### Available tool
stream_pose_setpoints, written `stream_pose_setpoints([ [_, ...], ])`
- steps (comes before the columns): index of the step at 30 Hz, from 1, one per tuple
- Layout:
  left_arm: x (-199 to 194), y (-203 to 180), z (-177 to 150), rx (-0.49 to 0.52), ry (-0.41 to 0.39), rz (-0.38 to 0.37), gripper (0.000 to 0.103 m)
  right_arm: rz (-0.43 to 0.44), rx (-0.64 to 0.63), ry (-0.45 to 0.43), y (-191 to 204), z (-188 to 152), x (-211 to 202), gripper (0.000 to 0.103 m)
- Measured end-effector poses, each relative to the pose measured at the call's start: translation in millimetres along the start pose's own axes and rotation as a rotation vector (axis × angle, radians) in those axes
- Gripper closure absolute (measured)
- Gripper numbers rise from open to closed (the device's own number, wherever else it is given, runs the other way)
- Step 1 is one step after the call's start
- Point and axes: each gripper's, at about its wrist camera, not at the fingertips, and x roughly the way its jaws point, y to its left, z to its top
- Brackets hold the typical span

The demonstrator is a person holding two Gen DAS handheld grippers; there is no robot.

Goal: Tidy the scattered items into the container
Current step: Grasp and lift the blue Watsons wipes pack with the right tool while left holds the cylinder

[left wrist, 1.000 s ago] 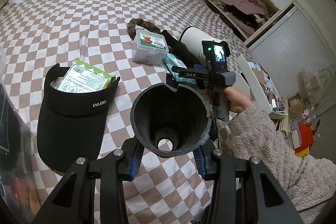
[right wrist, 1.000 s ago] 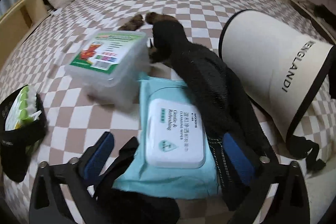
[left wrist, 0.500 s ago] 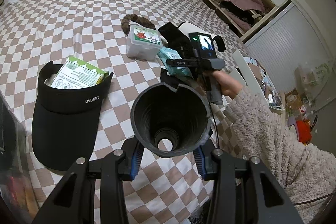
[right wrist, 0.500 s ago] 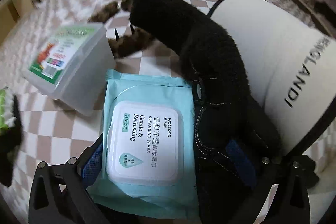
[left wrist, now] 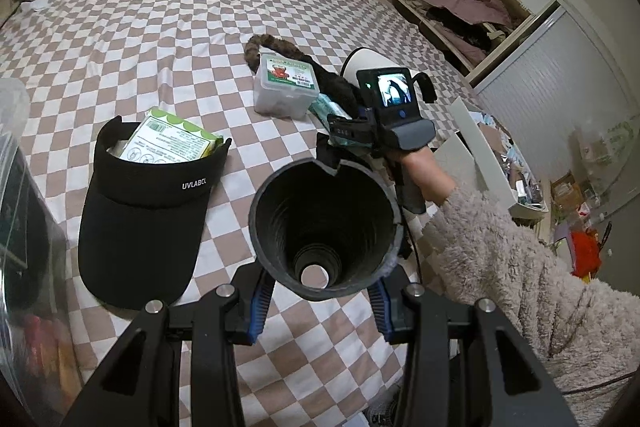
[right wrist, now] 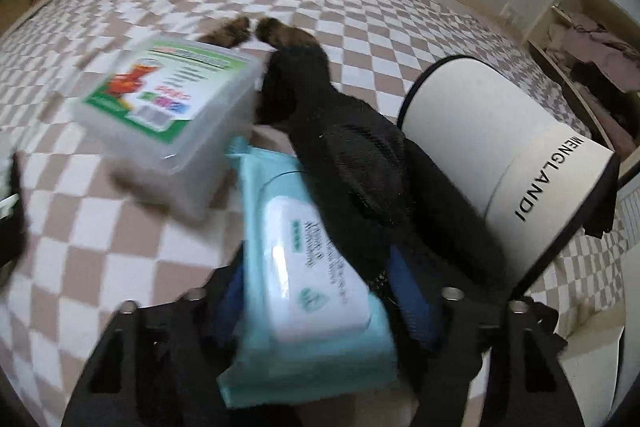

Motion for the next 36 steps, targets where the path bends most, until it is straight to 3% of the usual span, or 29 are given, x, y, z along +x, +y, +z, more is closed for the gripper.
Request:
stream_pose_setpoints([
  [1,-2.5,-1.8,-1.5,0.003,-0.005,-0.001,0.061,0.037,-0.006,0.012,1.3,-1.8,-3.2,0.061],
  [2,-4.6,-3.8,-2.9,0.007,-0.009,0.000,0.061,0.089,-0.001,0.039,1.6,-3.7,-3.0,0.065],
  [4,-8.4,-7.0,-5.9,0.015,-0.015,0.002,0.061,0.082,-0.015,0.036,3.7,4.5,1.9,0.064],
  [6,-12.0,-9.2,-8.7,0.017,-0.019,0.004,0.061,0.145,0.040,0.035,-3.6,3.4,4.1,0.053],
  [8,-15.8,-11.8,-10.9,0.022,-0.026,0.005,0.061,0.323,0.181,0.055,-27.1,-5.6,0.3,0.021],
  [10,-18.0,-13.4,-11.5,0.025,-0.032,0.002,0.061,0.491,0.277,0.088,-33.7,-9.3,1.7,0.017],
  [11,-18.4,-13.9,-11.6,0.026,-0.034,0.000,0.061,0.531,0.290,0.088,-34.6,-8.8,-0.5,0.017],
  [12,-18.1,-14.1,-11.6,0.026,-0.033,-0.002,0.061,0.539,0.269,0.068,-31.8,-7.0,-4.1,0.015],
  [14,-16.2,-14.4,-11.3,0.027,-0.029,-0.003,0.061,0.480,0.215,0.030,-22.8,-1.4,-6.1,0.000],
  [18,-10.5,-14.4,-10.0,0.027,-0.015,-0.002,0.061,0.502,0.229,0.066,-12.3,15.6,22.4,0.000],
  [22,-4.3,-11.7,-8.2,0.019,0.001,0.002,0.061,0.402,0.204,0.054,-14.1,28.2,36.1,0.000],
  [33,14.1,0.2,-3.5,0.000,0.041,0.018,0.061,0.500,0.439,0.059,-113.7,32.5,65.9,0.001],
  [36,14.2,3.9,-4.0,-0.007,0.045,0.025,0.061,0.428,0.445,0.047,-121.4,35.0,65.5,0.006],
])
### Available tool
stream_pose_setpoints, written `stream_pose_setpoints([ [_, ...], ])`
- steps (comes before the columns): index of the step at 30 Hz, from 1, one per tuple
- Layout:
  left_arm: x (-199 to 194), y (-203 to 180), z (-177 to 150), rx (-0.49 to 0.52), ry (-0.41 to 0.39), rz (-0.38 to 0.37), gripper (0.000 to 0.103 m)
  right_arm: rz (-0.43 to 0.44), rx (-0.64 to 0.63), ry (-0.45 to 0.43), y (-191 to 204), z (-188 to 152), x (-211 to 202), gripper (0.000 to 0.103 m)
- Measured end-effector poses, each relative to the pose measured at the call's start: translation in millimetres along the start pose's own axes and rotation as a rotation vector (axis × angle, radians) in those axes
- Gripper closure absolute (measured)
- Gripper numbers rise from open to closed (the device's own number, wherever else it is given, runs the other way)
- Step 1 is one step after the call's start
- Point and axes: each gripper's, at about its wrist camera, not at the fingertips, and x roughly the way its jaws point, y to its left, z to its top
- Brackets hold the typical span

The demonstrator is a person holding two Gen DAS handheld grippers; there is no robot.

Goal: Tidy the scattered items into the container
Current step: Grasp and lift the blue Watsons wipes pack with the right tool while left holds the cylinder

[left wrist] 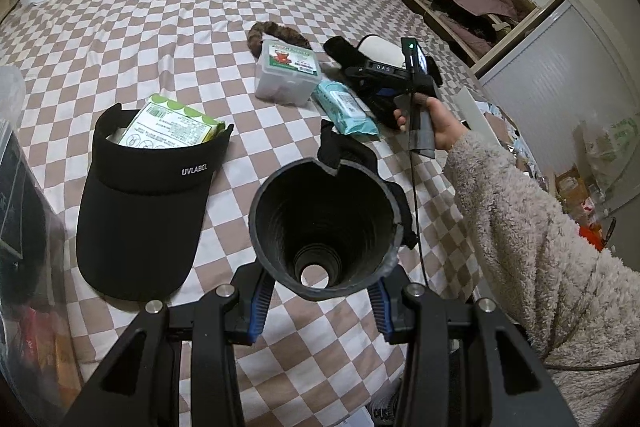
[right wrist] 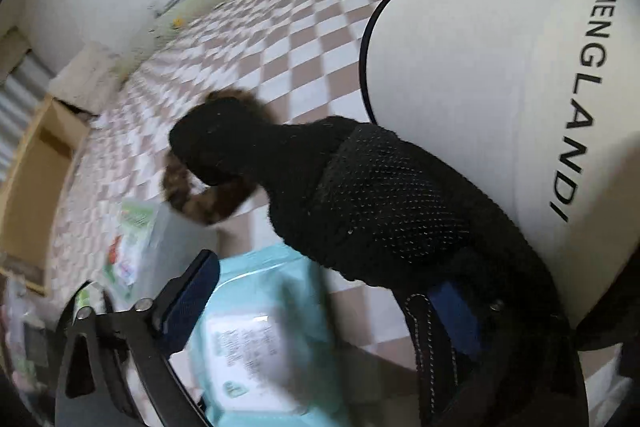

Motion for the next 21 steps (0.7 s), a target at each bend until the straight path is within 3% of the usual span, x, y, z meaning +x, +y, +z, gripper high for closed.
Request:
stream_pose_setpoints([
  [4,-4.2,0.2,-1.9,-0.002,-0.003,-0.005,0.061,-0.042,-0.044,-0.019,18.8,-10.1,0.8,0.005],
  [9,-7.3,-0.3,-2.9,0.002,-0.008,-0.016,0.061,0.101,-0.149,0.116,54.6,-33.8,14.1,0.002],
  [16,-11.7,-0.8,-5.4,0.004,-0.011,-0.016,0.061,-0.168,-0.357,0.182,78.8,-53.3,42.8,0.000],
  [19,-12.0,1.6,-6.1,-0.001,-0.009,-0.011,0.061,-0.192,-0.301,0.166,79.9,-49.1,48.2,0.000],
  [21,-11.8,3.4,-6.3,-0.004,-0.006,-0.010,0.061,-0.194,-0.271,0.153,81.6,-47.4,47.7,0.010],
])
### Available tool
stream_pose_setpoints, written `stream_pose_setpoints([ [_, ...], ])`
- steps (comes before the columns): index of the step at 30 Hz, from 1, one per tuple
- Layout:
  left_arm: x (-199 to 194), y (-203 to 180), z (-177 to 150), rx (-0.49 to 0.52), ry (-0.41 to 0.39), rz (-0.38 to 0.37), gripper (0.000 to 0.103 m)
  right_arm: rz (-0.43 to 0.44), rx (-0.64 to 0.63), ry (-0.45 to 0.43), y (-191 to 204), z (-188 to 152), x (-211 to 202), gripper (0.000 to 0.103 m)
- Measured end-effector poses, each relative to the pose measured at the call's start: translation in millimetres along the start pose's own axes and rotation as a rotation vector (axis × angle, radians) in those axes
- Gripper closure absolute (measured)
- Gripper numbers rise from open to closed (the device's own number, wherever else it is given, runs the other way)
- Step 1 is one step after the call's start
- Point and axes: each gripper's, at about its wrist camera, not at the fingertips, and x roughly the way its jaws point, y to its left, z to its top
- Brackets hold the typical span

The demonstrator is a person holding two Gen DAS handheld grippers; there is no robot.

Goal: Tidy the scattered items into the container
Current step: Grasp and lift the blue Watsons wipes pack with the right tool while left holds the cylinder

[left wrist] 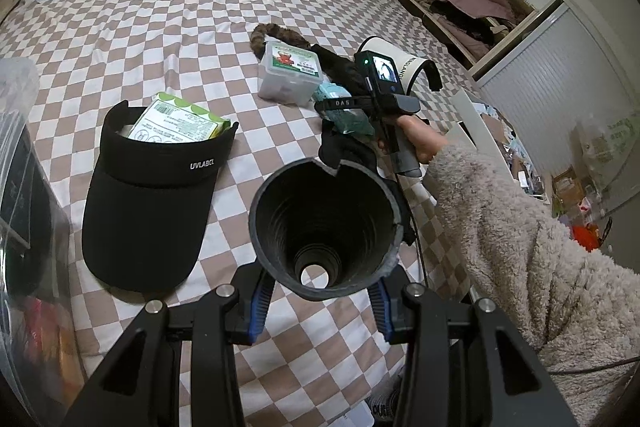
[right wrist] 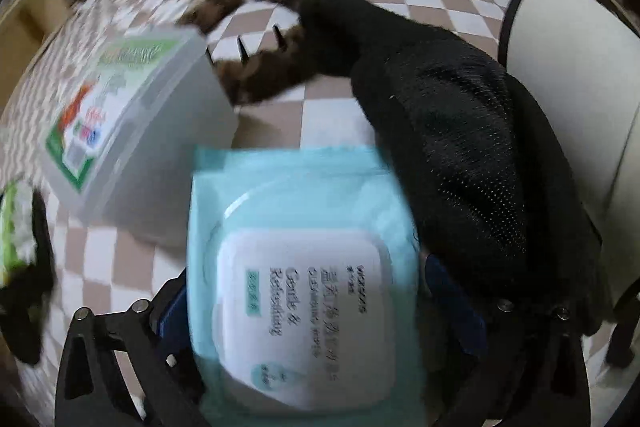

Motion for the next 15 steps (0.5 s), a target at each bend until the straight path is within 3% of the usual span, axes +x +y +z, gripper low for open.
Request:
stream_pose_setpoints([
  [1,-0.3,0.7,-0.1,-0.001,0.001,-0.001,0.061,-0.023,-0.015,-0.009,4.4,-0.1,-2.4,0.023],
  [2,-0.6,1.1,-0.2,-0.002,0.001,-0.002,0.061,-0.044,-0.027,-0.015,7.8,-1.2,-4.7,0.027],
  [6,-2.4,0.3,-1.4,-0.001,-0.004,-0.006,0.061,-0.032,-0.033,-0.010,10.8,-11.3,-13.5,0.028],
  [15,-15.5,-6.3,-6.8,0.011,-0.042,-0.002,0.061,0.235,0.155,-0.049,3.0,-45.0,-64.3,0.029],
])
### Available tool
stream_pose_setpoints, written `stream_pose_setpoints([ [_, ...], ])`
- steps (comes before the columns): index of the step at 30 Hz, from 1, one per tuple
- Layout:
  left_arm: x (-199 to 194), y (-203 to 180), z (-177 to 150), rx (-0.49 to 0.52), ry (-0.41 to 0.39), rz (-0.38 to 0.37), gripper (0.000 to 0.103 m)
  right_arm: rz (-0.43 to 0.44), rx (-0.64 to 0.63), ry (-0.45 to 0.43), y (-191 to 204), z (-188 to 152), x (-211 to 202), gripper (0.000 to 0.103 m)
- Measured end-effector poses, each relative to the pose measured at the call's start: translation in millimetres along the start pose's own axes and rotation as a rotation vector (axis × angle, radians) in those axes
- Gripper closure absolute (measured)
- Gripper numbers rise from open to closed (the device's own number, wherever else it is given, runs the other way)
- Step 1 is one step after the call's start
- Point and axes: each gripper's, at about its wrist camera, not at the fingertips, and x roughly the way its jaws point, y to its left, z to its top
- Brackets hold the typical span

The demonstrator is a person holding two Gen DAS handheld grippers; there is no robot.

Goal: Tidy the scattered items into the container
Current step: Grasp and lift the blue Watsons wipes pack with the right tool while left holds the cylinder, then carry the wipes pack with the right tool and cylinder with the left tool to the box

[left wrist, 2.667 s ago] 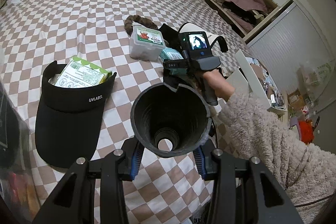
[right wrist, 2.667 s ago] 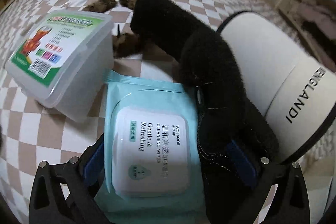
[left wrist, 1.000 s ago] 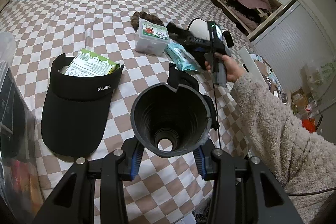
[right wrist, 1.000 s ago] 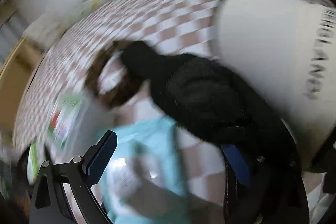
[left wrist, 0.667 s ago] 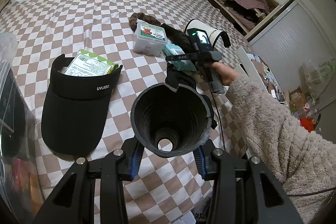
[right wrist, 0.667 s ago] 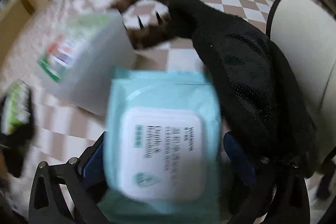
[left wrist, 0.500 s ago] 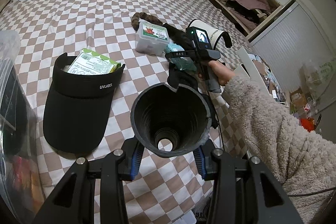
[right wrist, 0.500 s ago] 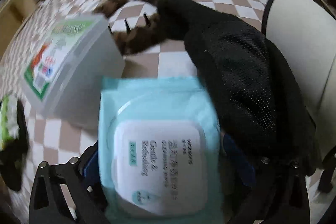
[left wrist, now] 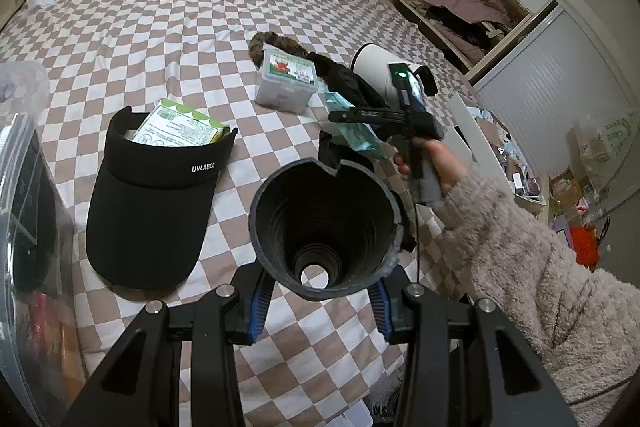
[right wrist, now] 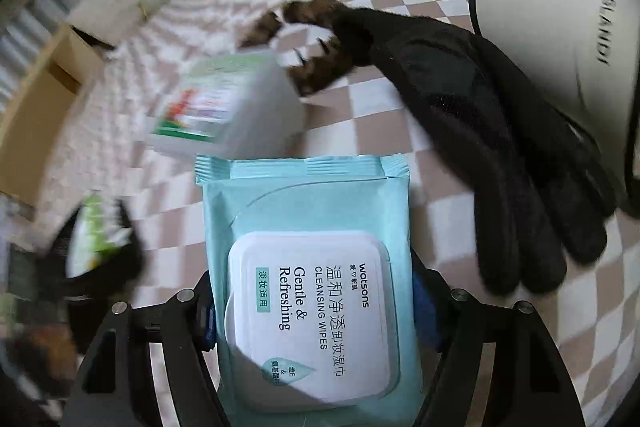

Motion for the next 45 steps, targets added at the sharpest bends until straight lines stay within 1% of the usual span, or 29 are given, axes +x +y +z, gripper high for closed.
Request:
stream_pose_setpoints([
  [4,-11.2,-1.7,-4.0,-0.003,-0.032,0.009,0.061,0.101,0.048,0.004,11.5,-12.0,-28.5,0.029],
  [8,-24.7,-4.2,-8.9,-0.005,-0.070,0.020,0.061,0.211,0.084,0.043,33.7,-29.6,-54.9,0.029],
  [13,-43.2,-9.1,-20.3,-0.010,-0.106,0.026,0.061,0.318,0.084,0.059,68.3,-59.2,-91.4,0.029],
  [17,-60.7,-16.9,-31.7,-0.010,-0.141,0.024,0.061,0.375,0.062,0.065,94.6,-87.5,-122.0,0.029],
  [20,-76.2,-25.0,-40.5,0.007,-0.184,0.036,0.061,0.455,0.062,0.067,117.4,-109.5,-143.4,0.029],
  [27,-100.5,-28.0,-56.3,0.009,-0.235,0.053,0.061,0.609,0.043,0.032,167.7,-135.5,-174.0,0.029],
  [30,-115.0,-20.0,-60.2,-0.003,-0.252,0.058,0.061,0.646,0.022,0.017,189.6,-140.1,-179.4,0.029],
  [32,-129.2,-12.7,-64.1,-0.012,-0.264,0.077,0.061,0.672,0.017,0.019,202.9,-143.2,-180.2,0.029],
  [35,-156.9,0.6,-71.9,-0.024,-0.278,0.128,0.061,0.679,-0.014,0.017,225.3,-145.8,-180.0,0.029],
  [37,-175.4,10.5,-79.1,-0.037,-0.284,0.168,0.061,0.700,-0.033,0.031,240.7,-146.3,-178.1,0.029],
  [42,-221.1,44.1,-97.0,-0.116,-0.306,0.263,0.061,0.733,-0.084,0.052,273.7,-150.1,-170.4,0.029],
  [45,-240.2,61.5,-106.6,-0.164,-0.315,0.303,0.061,0.735,-0.104,0.072,285.5,-153.8,-163.2,0.029],
])
